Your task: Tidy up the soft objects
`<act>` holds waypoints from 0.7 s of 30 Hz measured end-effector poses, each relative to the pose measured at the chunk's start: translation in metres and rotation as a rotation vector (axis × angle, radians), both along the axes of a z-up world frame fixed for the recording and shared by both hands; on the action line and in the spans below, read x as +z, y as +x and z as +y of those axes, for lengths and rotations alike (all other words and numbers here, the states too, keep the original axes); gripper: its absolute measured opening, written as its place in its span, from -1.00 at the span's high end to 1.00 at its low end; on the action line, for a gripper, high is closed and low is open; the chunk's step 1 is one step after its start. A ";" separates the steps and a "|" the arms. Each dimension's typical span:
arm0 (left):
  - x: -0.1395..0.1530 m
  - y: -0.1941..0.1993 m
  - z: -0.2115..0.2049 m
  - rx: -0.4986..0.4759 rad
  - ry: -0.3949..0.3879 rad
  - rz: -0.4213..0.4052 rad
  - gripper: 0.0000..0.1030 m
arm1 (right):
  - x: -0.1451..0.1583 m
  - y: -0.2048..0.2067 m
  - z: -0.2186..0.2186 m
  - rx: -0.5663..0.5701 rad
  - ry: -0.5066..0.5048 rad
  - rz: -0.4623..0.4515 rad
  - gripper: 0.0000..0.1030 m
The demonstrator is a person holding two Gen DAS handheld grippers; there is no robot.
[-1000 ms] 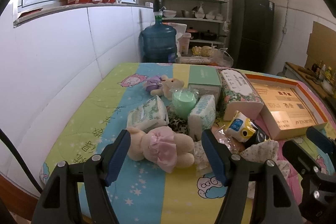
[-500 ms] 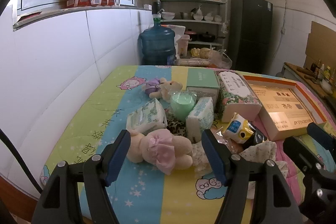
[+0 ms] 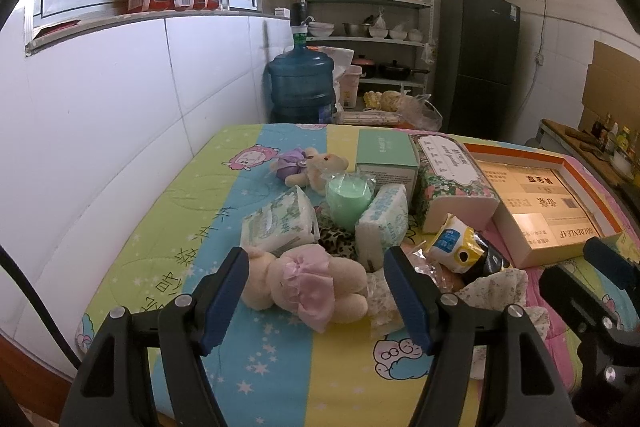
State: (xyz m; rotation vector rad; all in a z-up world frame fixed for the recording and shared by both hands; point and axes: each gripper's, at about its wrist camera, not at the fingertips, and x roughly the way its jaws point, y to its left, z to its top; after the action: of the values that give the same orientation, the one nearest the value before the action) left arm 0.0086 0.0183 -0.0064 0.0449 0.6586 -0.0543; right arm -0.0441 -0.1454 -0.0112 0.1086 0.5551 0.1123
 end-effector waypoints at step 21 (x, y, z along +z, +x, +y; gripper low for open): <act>-0.011 0.002 0.011 0.001 -0.034 0.006 -0.36 | -0.021 0.004 0.000 0.015 0.012 0.050 -0.61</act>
State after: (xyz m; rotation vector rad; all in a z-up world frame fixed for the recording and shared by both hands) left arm 0.0101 0.0296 -0.0177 0.0120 0.6632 -0.0643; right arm -0.0402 -0.1459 -0.0325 0.1191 0.6052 0.1283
